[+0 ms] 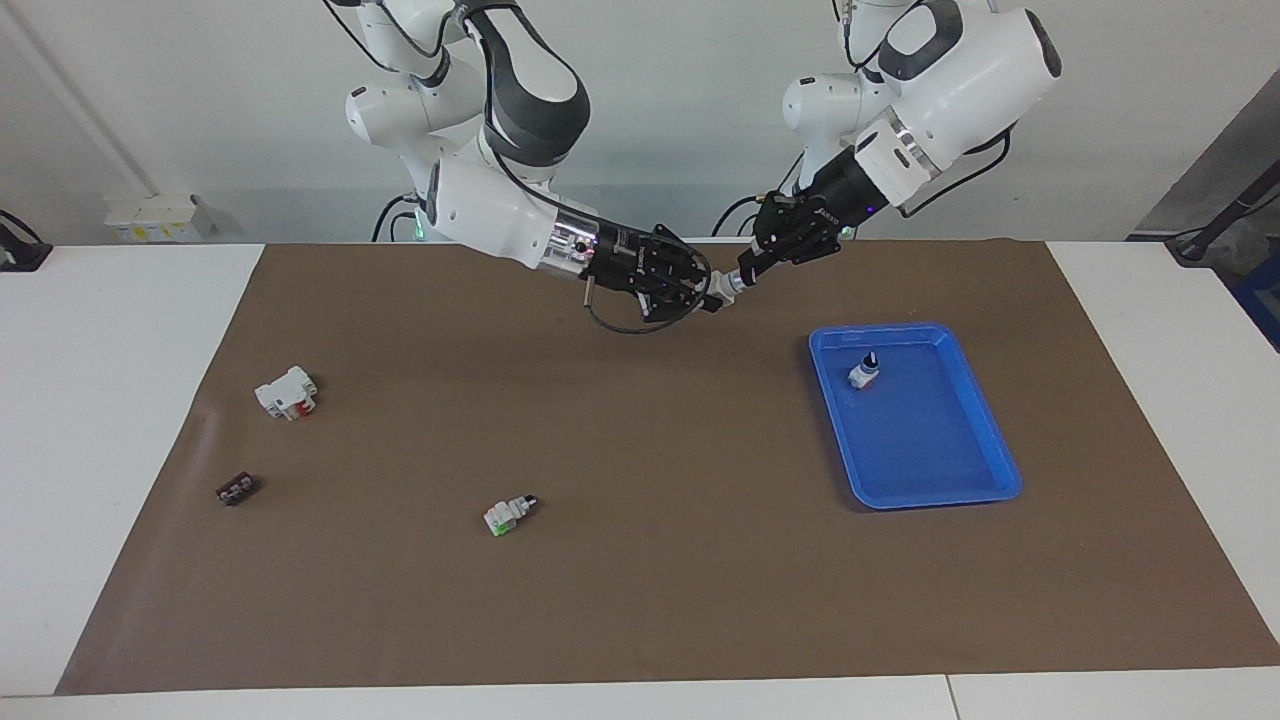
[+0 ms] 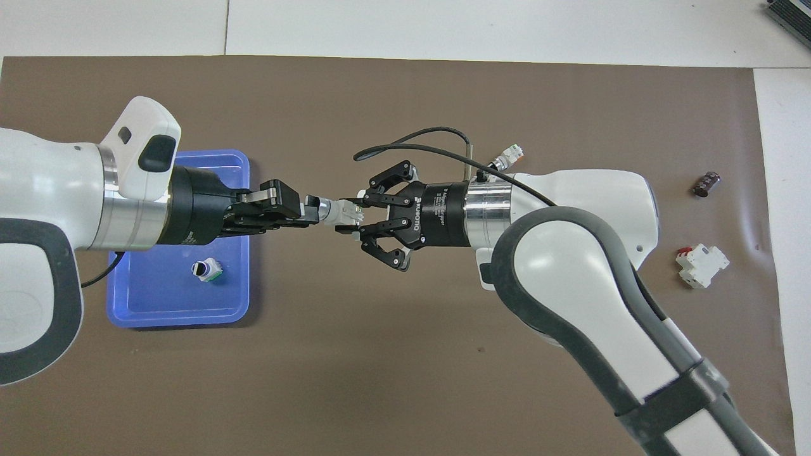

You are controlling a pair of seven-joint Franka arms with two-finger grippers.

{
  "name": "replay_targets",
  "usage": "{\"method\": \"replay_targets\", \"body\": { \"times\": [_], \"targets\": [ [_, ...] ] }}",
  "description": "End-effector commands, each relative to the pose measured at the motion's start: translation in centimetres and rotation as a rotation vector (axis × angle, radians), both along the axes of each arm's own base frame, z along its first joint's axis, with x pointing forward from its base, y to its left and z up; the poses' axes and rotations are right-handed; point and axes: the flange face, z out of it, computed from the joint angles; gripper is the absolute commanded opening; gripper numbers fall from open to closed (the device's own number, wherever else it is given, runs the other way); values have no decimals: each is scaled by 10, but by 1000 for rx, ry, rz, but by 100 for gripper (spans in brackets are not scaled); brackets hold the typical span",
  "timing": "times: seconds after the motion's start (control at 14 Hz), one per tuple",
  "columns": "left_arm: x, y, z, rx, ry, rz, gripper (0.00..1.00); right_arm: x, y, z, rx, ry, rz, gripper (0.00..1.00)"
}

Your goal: Turn and place switch with both arms

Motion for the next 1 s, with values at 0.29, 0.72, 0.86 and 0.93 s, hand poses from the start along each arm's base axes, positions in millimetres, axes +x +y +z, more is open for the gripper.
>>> {"method": "replay_targets", "body": {
  "times": [0.29,0.72,0.86,0.93],
  "targets": [
    [-1,3,-7,-7,-62,43,19,1,-1,7,18,3,-8,0],
    [0,3,-9,-10,-68,41,6,1,-1,7,18,2,-10,0],
    [-1,3,-7,-14,-61,46,0,1,-1,8,19,1,-10,0],
    [-1,2,-7,-15,-58,49,0,1,-1,8,19,1,-10,0]
  ]
}}
